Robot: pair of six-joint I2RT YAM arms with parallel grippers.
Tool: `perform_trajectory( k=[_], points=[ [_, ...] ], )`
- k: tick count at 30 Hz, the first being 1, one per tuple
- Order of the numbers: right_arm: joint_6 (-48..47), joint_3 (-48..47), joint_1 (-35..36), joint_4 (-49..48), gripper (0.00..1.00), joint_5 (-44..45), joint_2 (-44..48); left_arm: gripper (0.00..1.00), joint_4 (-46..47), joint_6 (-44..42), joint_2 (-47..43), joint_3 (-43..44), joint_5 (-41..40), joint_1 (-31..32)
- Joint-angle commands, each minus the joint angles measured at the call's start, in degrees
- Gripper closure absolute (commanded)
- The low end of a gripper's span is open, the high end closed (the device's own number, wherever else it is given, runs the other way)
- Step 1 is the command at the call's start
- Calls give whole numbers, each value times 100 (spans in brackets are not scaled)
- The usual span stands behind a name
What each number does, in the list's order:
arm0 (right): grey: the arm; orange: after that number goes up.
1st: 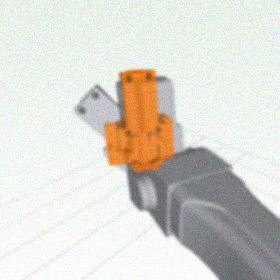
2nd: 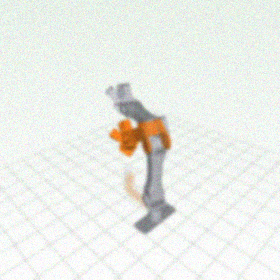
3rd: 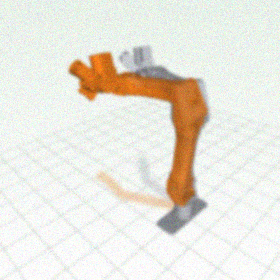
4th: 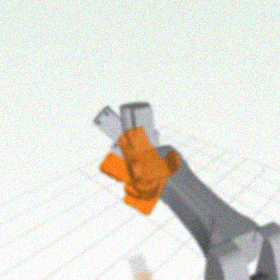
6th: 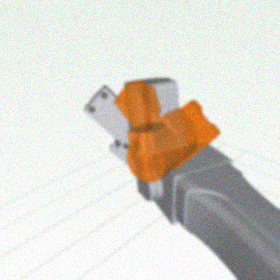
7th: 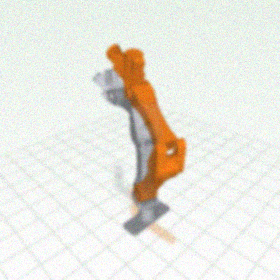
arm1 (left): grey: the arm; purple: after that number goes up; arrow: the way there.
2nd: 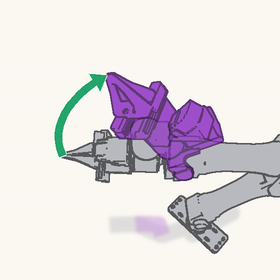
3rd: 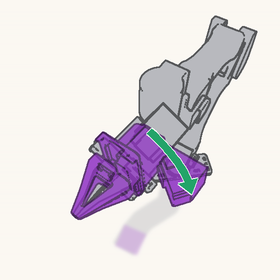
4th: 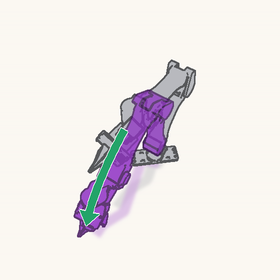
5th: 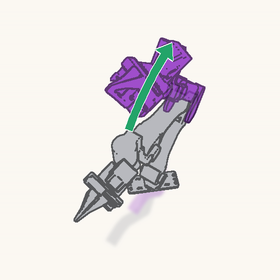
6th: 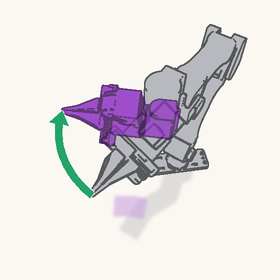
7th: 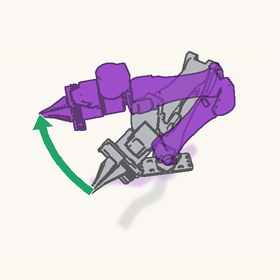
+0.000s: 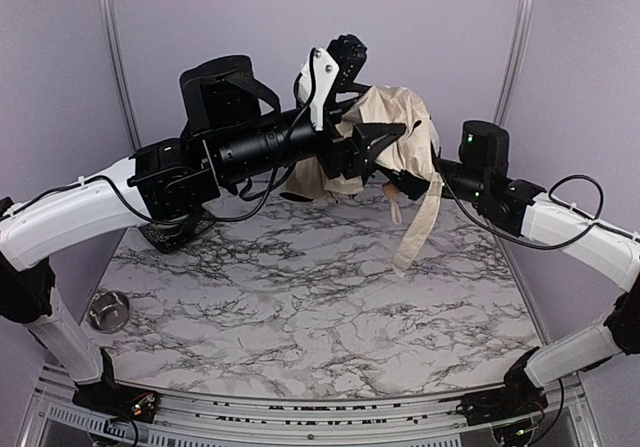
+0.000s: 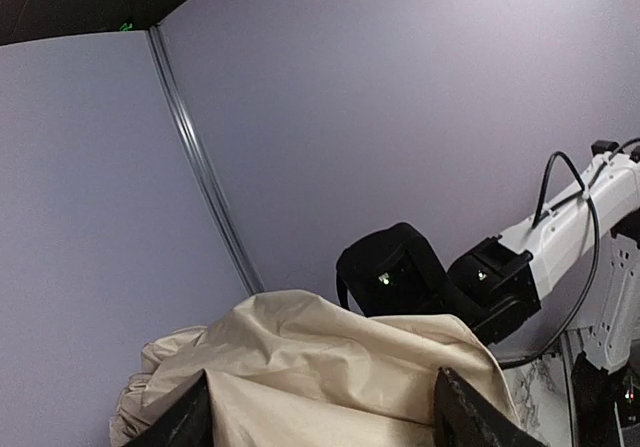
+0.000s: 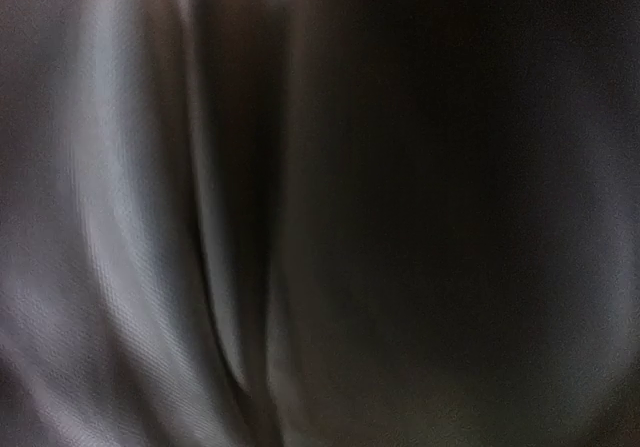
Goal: Put away the umbrella
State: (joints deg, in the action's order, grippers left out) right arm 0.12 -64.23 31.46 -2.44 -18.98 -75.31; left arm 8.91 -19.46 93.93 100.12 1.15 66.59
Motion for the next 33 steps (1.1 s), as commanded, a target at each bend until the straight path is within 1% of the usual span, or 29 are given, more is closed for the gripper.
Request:
perform_trajectory(
  k=[1, 4, 7, 9, 11, 12, 14, 16, 17, 19, 22, 25, 28, 30, 31, 32, 33],
  points=[
    [-125, -331, -270, -99, 100, -84, 305, 18, -787, -332, -562, -457, 951, -23],
    [-158, -330, -498, -2, 100, -153, 357, 11, -939, -420, -1143, -909, 1446, -23],
    [-189, -387, -710, 127, 100, -137, 366, 11, -1044, -343, -1687, -1273, 1875, 1],
    [-196, -433, -811, 181, 100, -176, 383, 11, -1050, -300, -1991, -1577, 1993, 12],
    [-259, -486, -821, 233, 100, -172, 401, 14, -1013, -312, -2222, -1855, 1669, 12],
    [-298, -514, -818, 263, 100, -191, 403, 18, -922, -317, -2289, -1995, 1309, 6],
    [-340, -552, -819, 319, 100, -262, 400, 32, -783, -394, -2279, -2154, 536, -32],
    [-346, -565, -823, 331, 100, -325, 407, 36, -994, -578, -1958, -2055, -12, -120],
    [-342, -567, -818, 329, 100, -374, 411, 37, -1093, -603, -1798, -1974, -208, -180],
    [-339, -558, -817, 331, 100, -436, 424, 36, -1001, -399, -1498, -1896, -601, -368],
    [-276, -519, -824, 304, 100, -433, 438, 32, -442, -103, -1149, -1959, -1017, -603],
    [-243, -495, -822, 289, 100, -480, 414, 29, 135, 53, -869, -2030, -1054, -658],
    [-192, -488, -819, 263, 100, -613, 382, 30, 316, 103, -487, -1860, -1242, -673],
    [-133, -467, -822, 217, 100, -682, 378, 36, 358, 99, -231, -1676, -1488, -689],
    [-102, -454, -818, 191, 100, -719, 372, 48, 407, 78, -116, -1618, -1551, -691],
    [-68, -442, -818, 162, 100, -754, 364, 63, 494, 61, -17, -1575, -1539, -691],
    [-26, -412, -818, 138, 100, -774, 353, 76, 606, 52, 78, -1556, -1455, -691]
  ],
)
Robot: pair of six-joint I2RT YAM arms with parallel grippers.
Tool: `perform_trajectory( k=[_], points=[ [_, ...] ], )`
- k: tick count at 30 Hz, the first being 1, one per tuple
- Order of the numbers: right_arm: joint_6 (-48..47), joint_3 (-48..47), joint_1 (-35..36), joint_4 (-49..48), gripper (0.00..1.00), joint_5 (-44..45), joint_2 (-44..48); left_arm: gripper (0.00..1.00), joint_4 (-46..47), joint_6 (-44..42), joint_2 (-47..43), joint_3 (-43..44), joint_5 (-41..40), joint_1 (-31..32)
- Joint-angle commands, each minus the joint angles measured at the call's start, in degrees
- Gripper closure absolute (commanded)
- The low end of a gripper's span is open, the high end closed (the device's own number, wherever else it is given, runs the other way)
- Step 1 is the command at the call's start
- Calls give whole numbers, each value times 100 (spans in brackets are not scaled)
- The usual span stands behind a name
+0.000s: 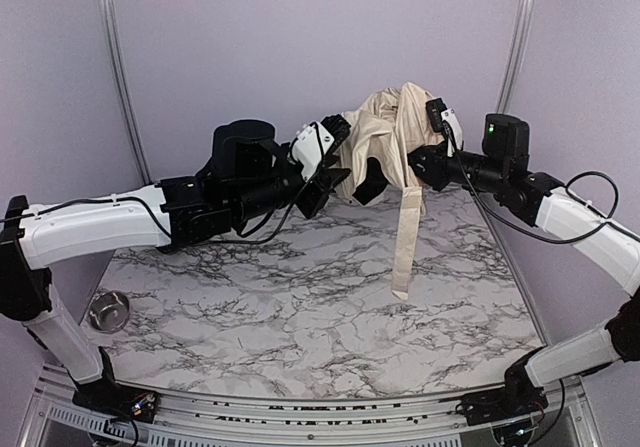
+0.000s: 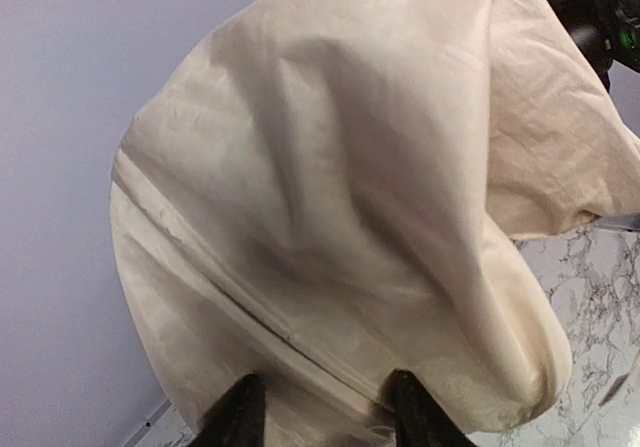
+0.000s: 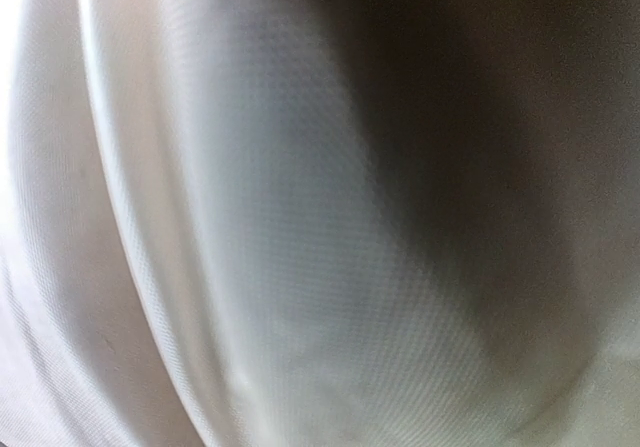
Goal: Put away the umbrella
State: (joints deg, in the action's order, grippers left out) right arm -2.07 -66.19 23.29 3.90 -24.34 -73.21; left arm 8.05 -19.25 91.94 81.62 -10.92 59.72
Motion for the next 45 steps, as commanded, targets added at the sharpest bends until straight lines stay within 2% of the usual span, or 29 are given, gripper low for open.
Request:
perform_trajectory(
  k=[1, 3, 5, 11, 15, 19, 26, 29, 32, 37, 45],
  points=[
    [219, -206, -2, -535, 100, -255, 134, 85, 753, 27, 358, 314, -80, 0],
    [301, -185, -5, -598, 100, -301, 108, 92, 854, 59, 544, 370, 273, -5],
    [403, -190, 0, -689, 100, -379, 74, 95, 956, 114, 752, 444, 498, -1],
    [567, -212, 128, -843, 100, -433, -36, 95, 1103, 51, 1427, 1068, 798, -22],
    [431, -315, 244, -623, 100, -192, -79, 92, 1141, 398, 1707, 1475, 1403, -233],
    [141, -570, 215, -1, 100, 719, -22, 80, 1150, 637, 1360, 976, 1899, -449],
    [-516, -1096, 93, 786, 100, 1818, -67, 40, 1164, -245, -104, -1262, 3160, -444],
    [-805, -1291, 90, 961, 100, 2044, -118, 30, 1172, -558, -532, -1906, 3860, -440],
    [-972, -1461, 94, 1118, 100, 2144, -186, 25, 1302, -320, -512, -1940, 4106, -442],
    [-1051, -1559, 90, 1139, 100, 1886, -202, 9, 1876, 121, 43, -1548, 3574, -476],
    [-1077, -1647, 92, 1157, 100, 1752, -211, 7, 1927, 399, 1009, -563, 4544, -374]
  ],
)
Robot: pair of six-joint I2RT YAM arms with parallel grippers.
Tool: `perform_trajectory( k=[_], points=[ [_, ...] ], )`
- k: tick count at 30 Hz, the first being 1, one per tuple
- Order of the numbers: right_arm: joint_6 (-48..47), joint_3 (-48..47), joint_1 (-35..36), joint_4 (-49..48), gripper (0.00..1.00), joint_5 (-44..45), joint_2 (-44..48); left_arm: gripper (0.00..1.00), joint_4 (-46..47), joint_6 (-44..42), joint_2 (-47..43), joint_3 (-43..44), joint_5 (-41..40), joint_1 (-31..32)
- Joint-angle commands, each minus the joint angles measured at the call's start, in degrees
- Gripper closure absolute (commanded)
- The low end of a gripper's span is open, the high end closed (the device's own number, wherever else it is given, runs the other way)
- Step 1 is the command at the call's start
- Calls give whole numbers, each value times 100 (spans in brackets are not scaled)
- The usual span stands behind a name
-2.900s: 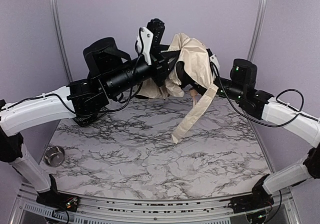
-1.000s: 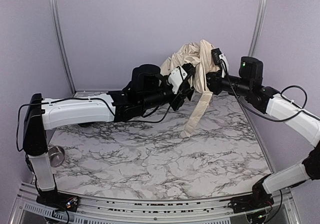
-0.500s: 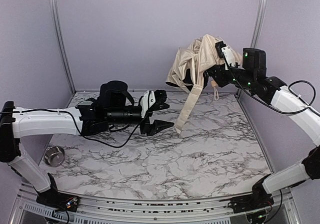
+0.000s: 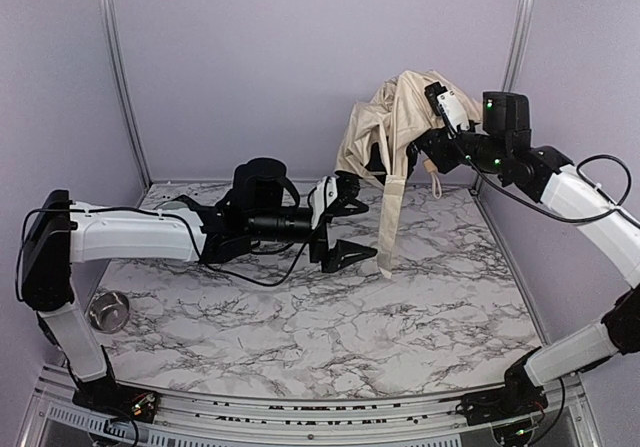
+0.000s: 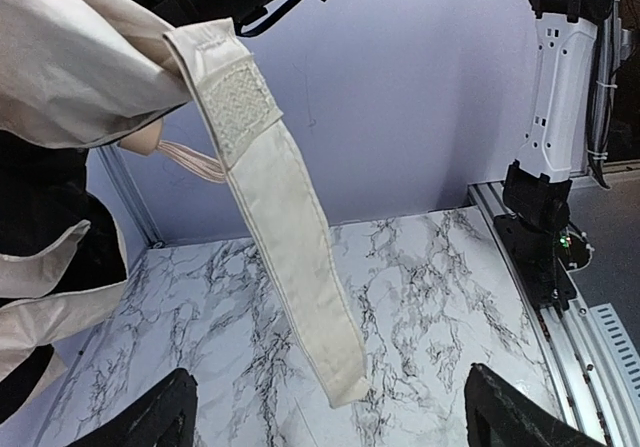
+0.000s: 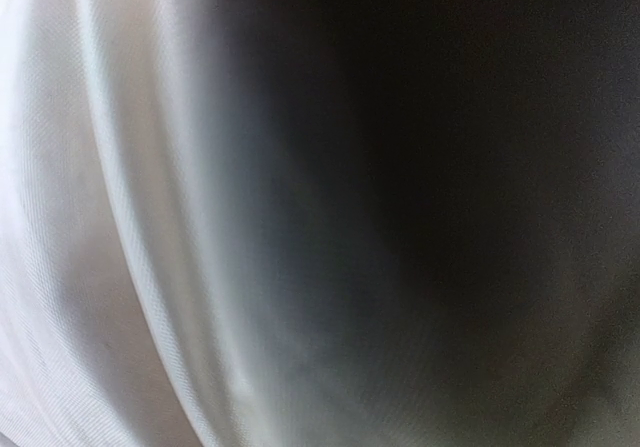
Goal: Put away the umbrella
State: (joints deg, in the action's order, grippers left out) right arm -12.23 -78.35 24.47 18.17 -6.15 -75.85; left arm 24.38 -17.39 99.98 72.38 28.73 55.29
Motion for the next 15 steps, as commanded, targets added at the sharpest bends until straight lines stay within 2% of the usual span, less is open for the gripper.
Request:
perform_trajectory(
  k=[1, 4, 6, 7, 9, 12, 13, 15],
  points=[
    [-54, -428, -22, -271, 100, -65, 53, 7, 303, 180, 254, 402, 608, 129],
    [-42, -397, -26, -293, 100, -86, 75, 9, 361, 159, 390, 498, 447, 253],
    [-22, -371, -24, -319, 100, -118, 94, 17, 382, 255, 504, 596, 347, 271],
    [-9, -367, -23, -328, 100, -141, 100, 24, 391, 289, 545, 638, 332, 271],
    [-8, -368, -27, -323, 100, -187, 133, 48, 392, 273, 555, 629, 343, 272],
    [-16, -332, -26, -302, 100, -192, 203, 90, 392, 185, 395, 472, 414, 265],
    [-4, -335, -25, -277, 100, -185, 229, 100, 392, 143, 297, 341, 419, 256],
    [49, -397, -46, -179, 100, -168, 267, 100, 392, 50, 35, 13, 397, 210]
  ],
)
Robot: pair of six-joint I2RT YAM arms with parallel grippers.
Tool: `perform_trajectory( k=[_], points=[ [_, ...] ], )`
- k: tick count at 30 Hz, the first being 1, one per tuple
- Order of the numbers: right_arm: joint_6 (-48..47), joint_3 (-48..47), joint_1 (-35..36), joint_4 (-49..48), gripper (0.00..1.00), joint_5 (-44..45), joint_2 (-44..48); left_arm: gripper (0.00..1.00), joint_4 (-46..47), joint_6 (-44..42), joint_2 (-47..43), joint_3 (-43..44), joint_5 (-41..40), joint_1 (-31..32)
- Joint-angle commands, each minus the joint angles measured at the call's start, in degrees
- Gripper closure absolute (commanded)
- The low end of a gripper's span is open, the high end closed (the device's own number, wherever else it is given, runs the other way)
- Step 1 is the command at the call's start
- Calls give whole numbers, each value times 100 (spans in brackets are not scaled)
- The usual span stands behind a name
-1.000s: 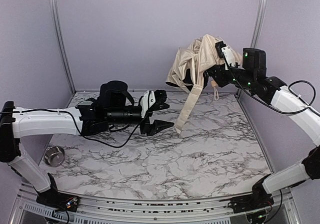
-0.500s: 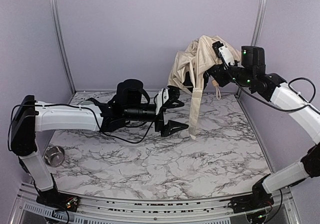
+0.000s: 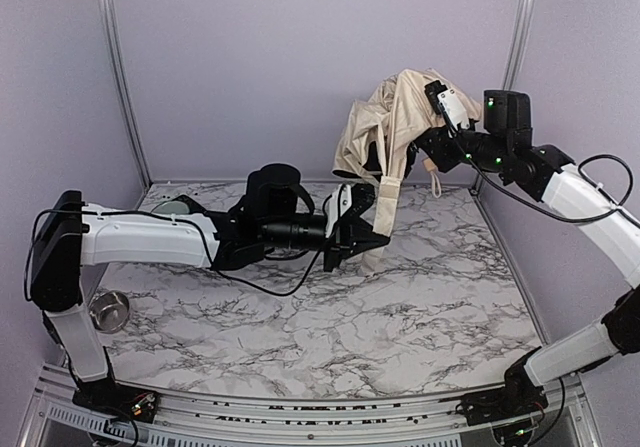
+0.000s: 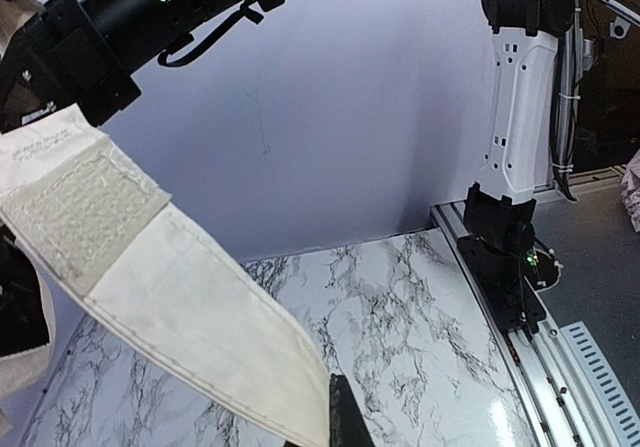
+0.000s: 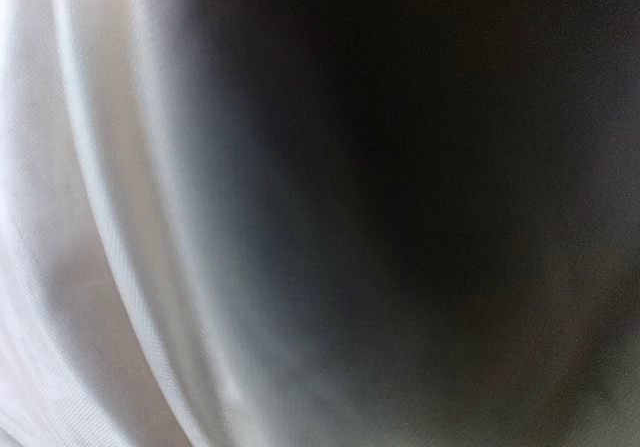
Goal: Put away the umbrella
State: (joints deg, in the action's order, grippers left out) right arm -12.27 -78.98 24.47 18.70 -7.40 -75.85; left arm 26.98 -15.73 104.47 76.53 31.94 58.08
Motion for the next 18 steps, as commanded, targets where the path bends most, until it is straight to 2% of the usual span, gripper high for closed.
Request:
perform_trajectory(
  k=[1, 6, 8, 11, 14, 18],
  points=[
    [89, -404, -52, -154, 100, -15, 280, 100, 132, -174, -567, -613, 66, -117],
    [3, -709, -165, 302, 100, 372, 321, 100, -53, -394, -1509, -1654, -100, -529],
    [-118, -720, -171, 373, 100, 258, 382, 100, -273, -682, -1781, -1955, -139, -674],
    [-391, -581, -166, 286, 100, -1015, 610, 100, -810, -1333, -1777, -2105, -655, -787],
    [-540, -286, -78, 49, 100, -2491, 926, 100, -1220, -1603, -1405, -1945, -908, -1008],
    [-944, -200, 258, 233, 100, -2969, 1104, 100, -1241, -1609, -943, -1712, -831, -1353]
  ],
)
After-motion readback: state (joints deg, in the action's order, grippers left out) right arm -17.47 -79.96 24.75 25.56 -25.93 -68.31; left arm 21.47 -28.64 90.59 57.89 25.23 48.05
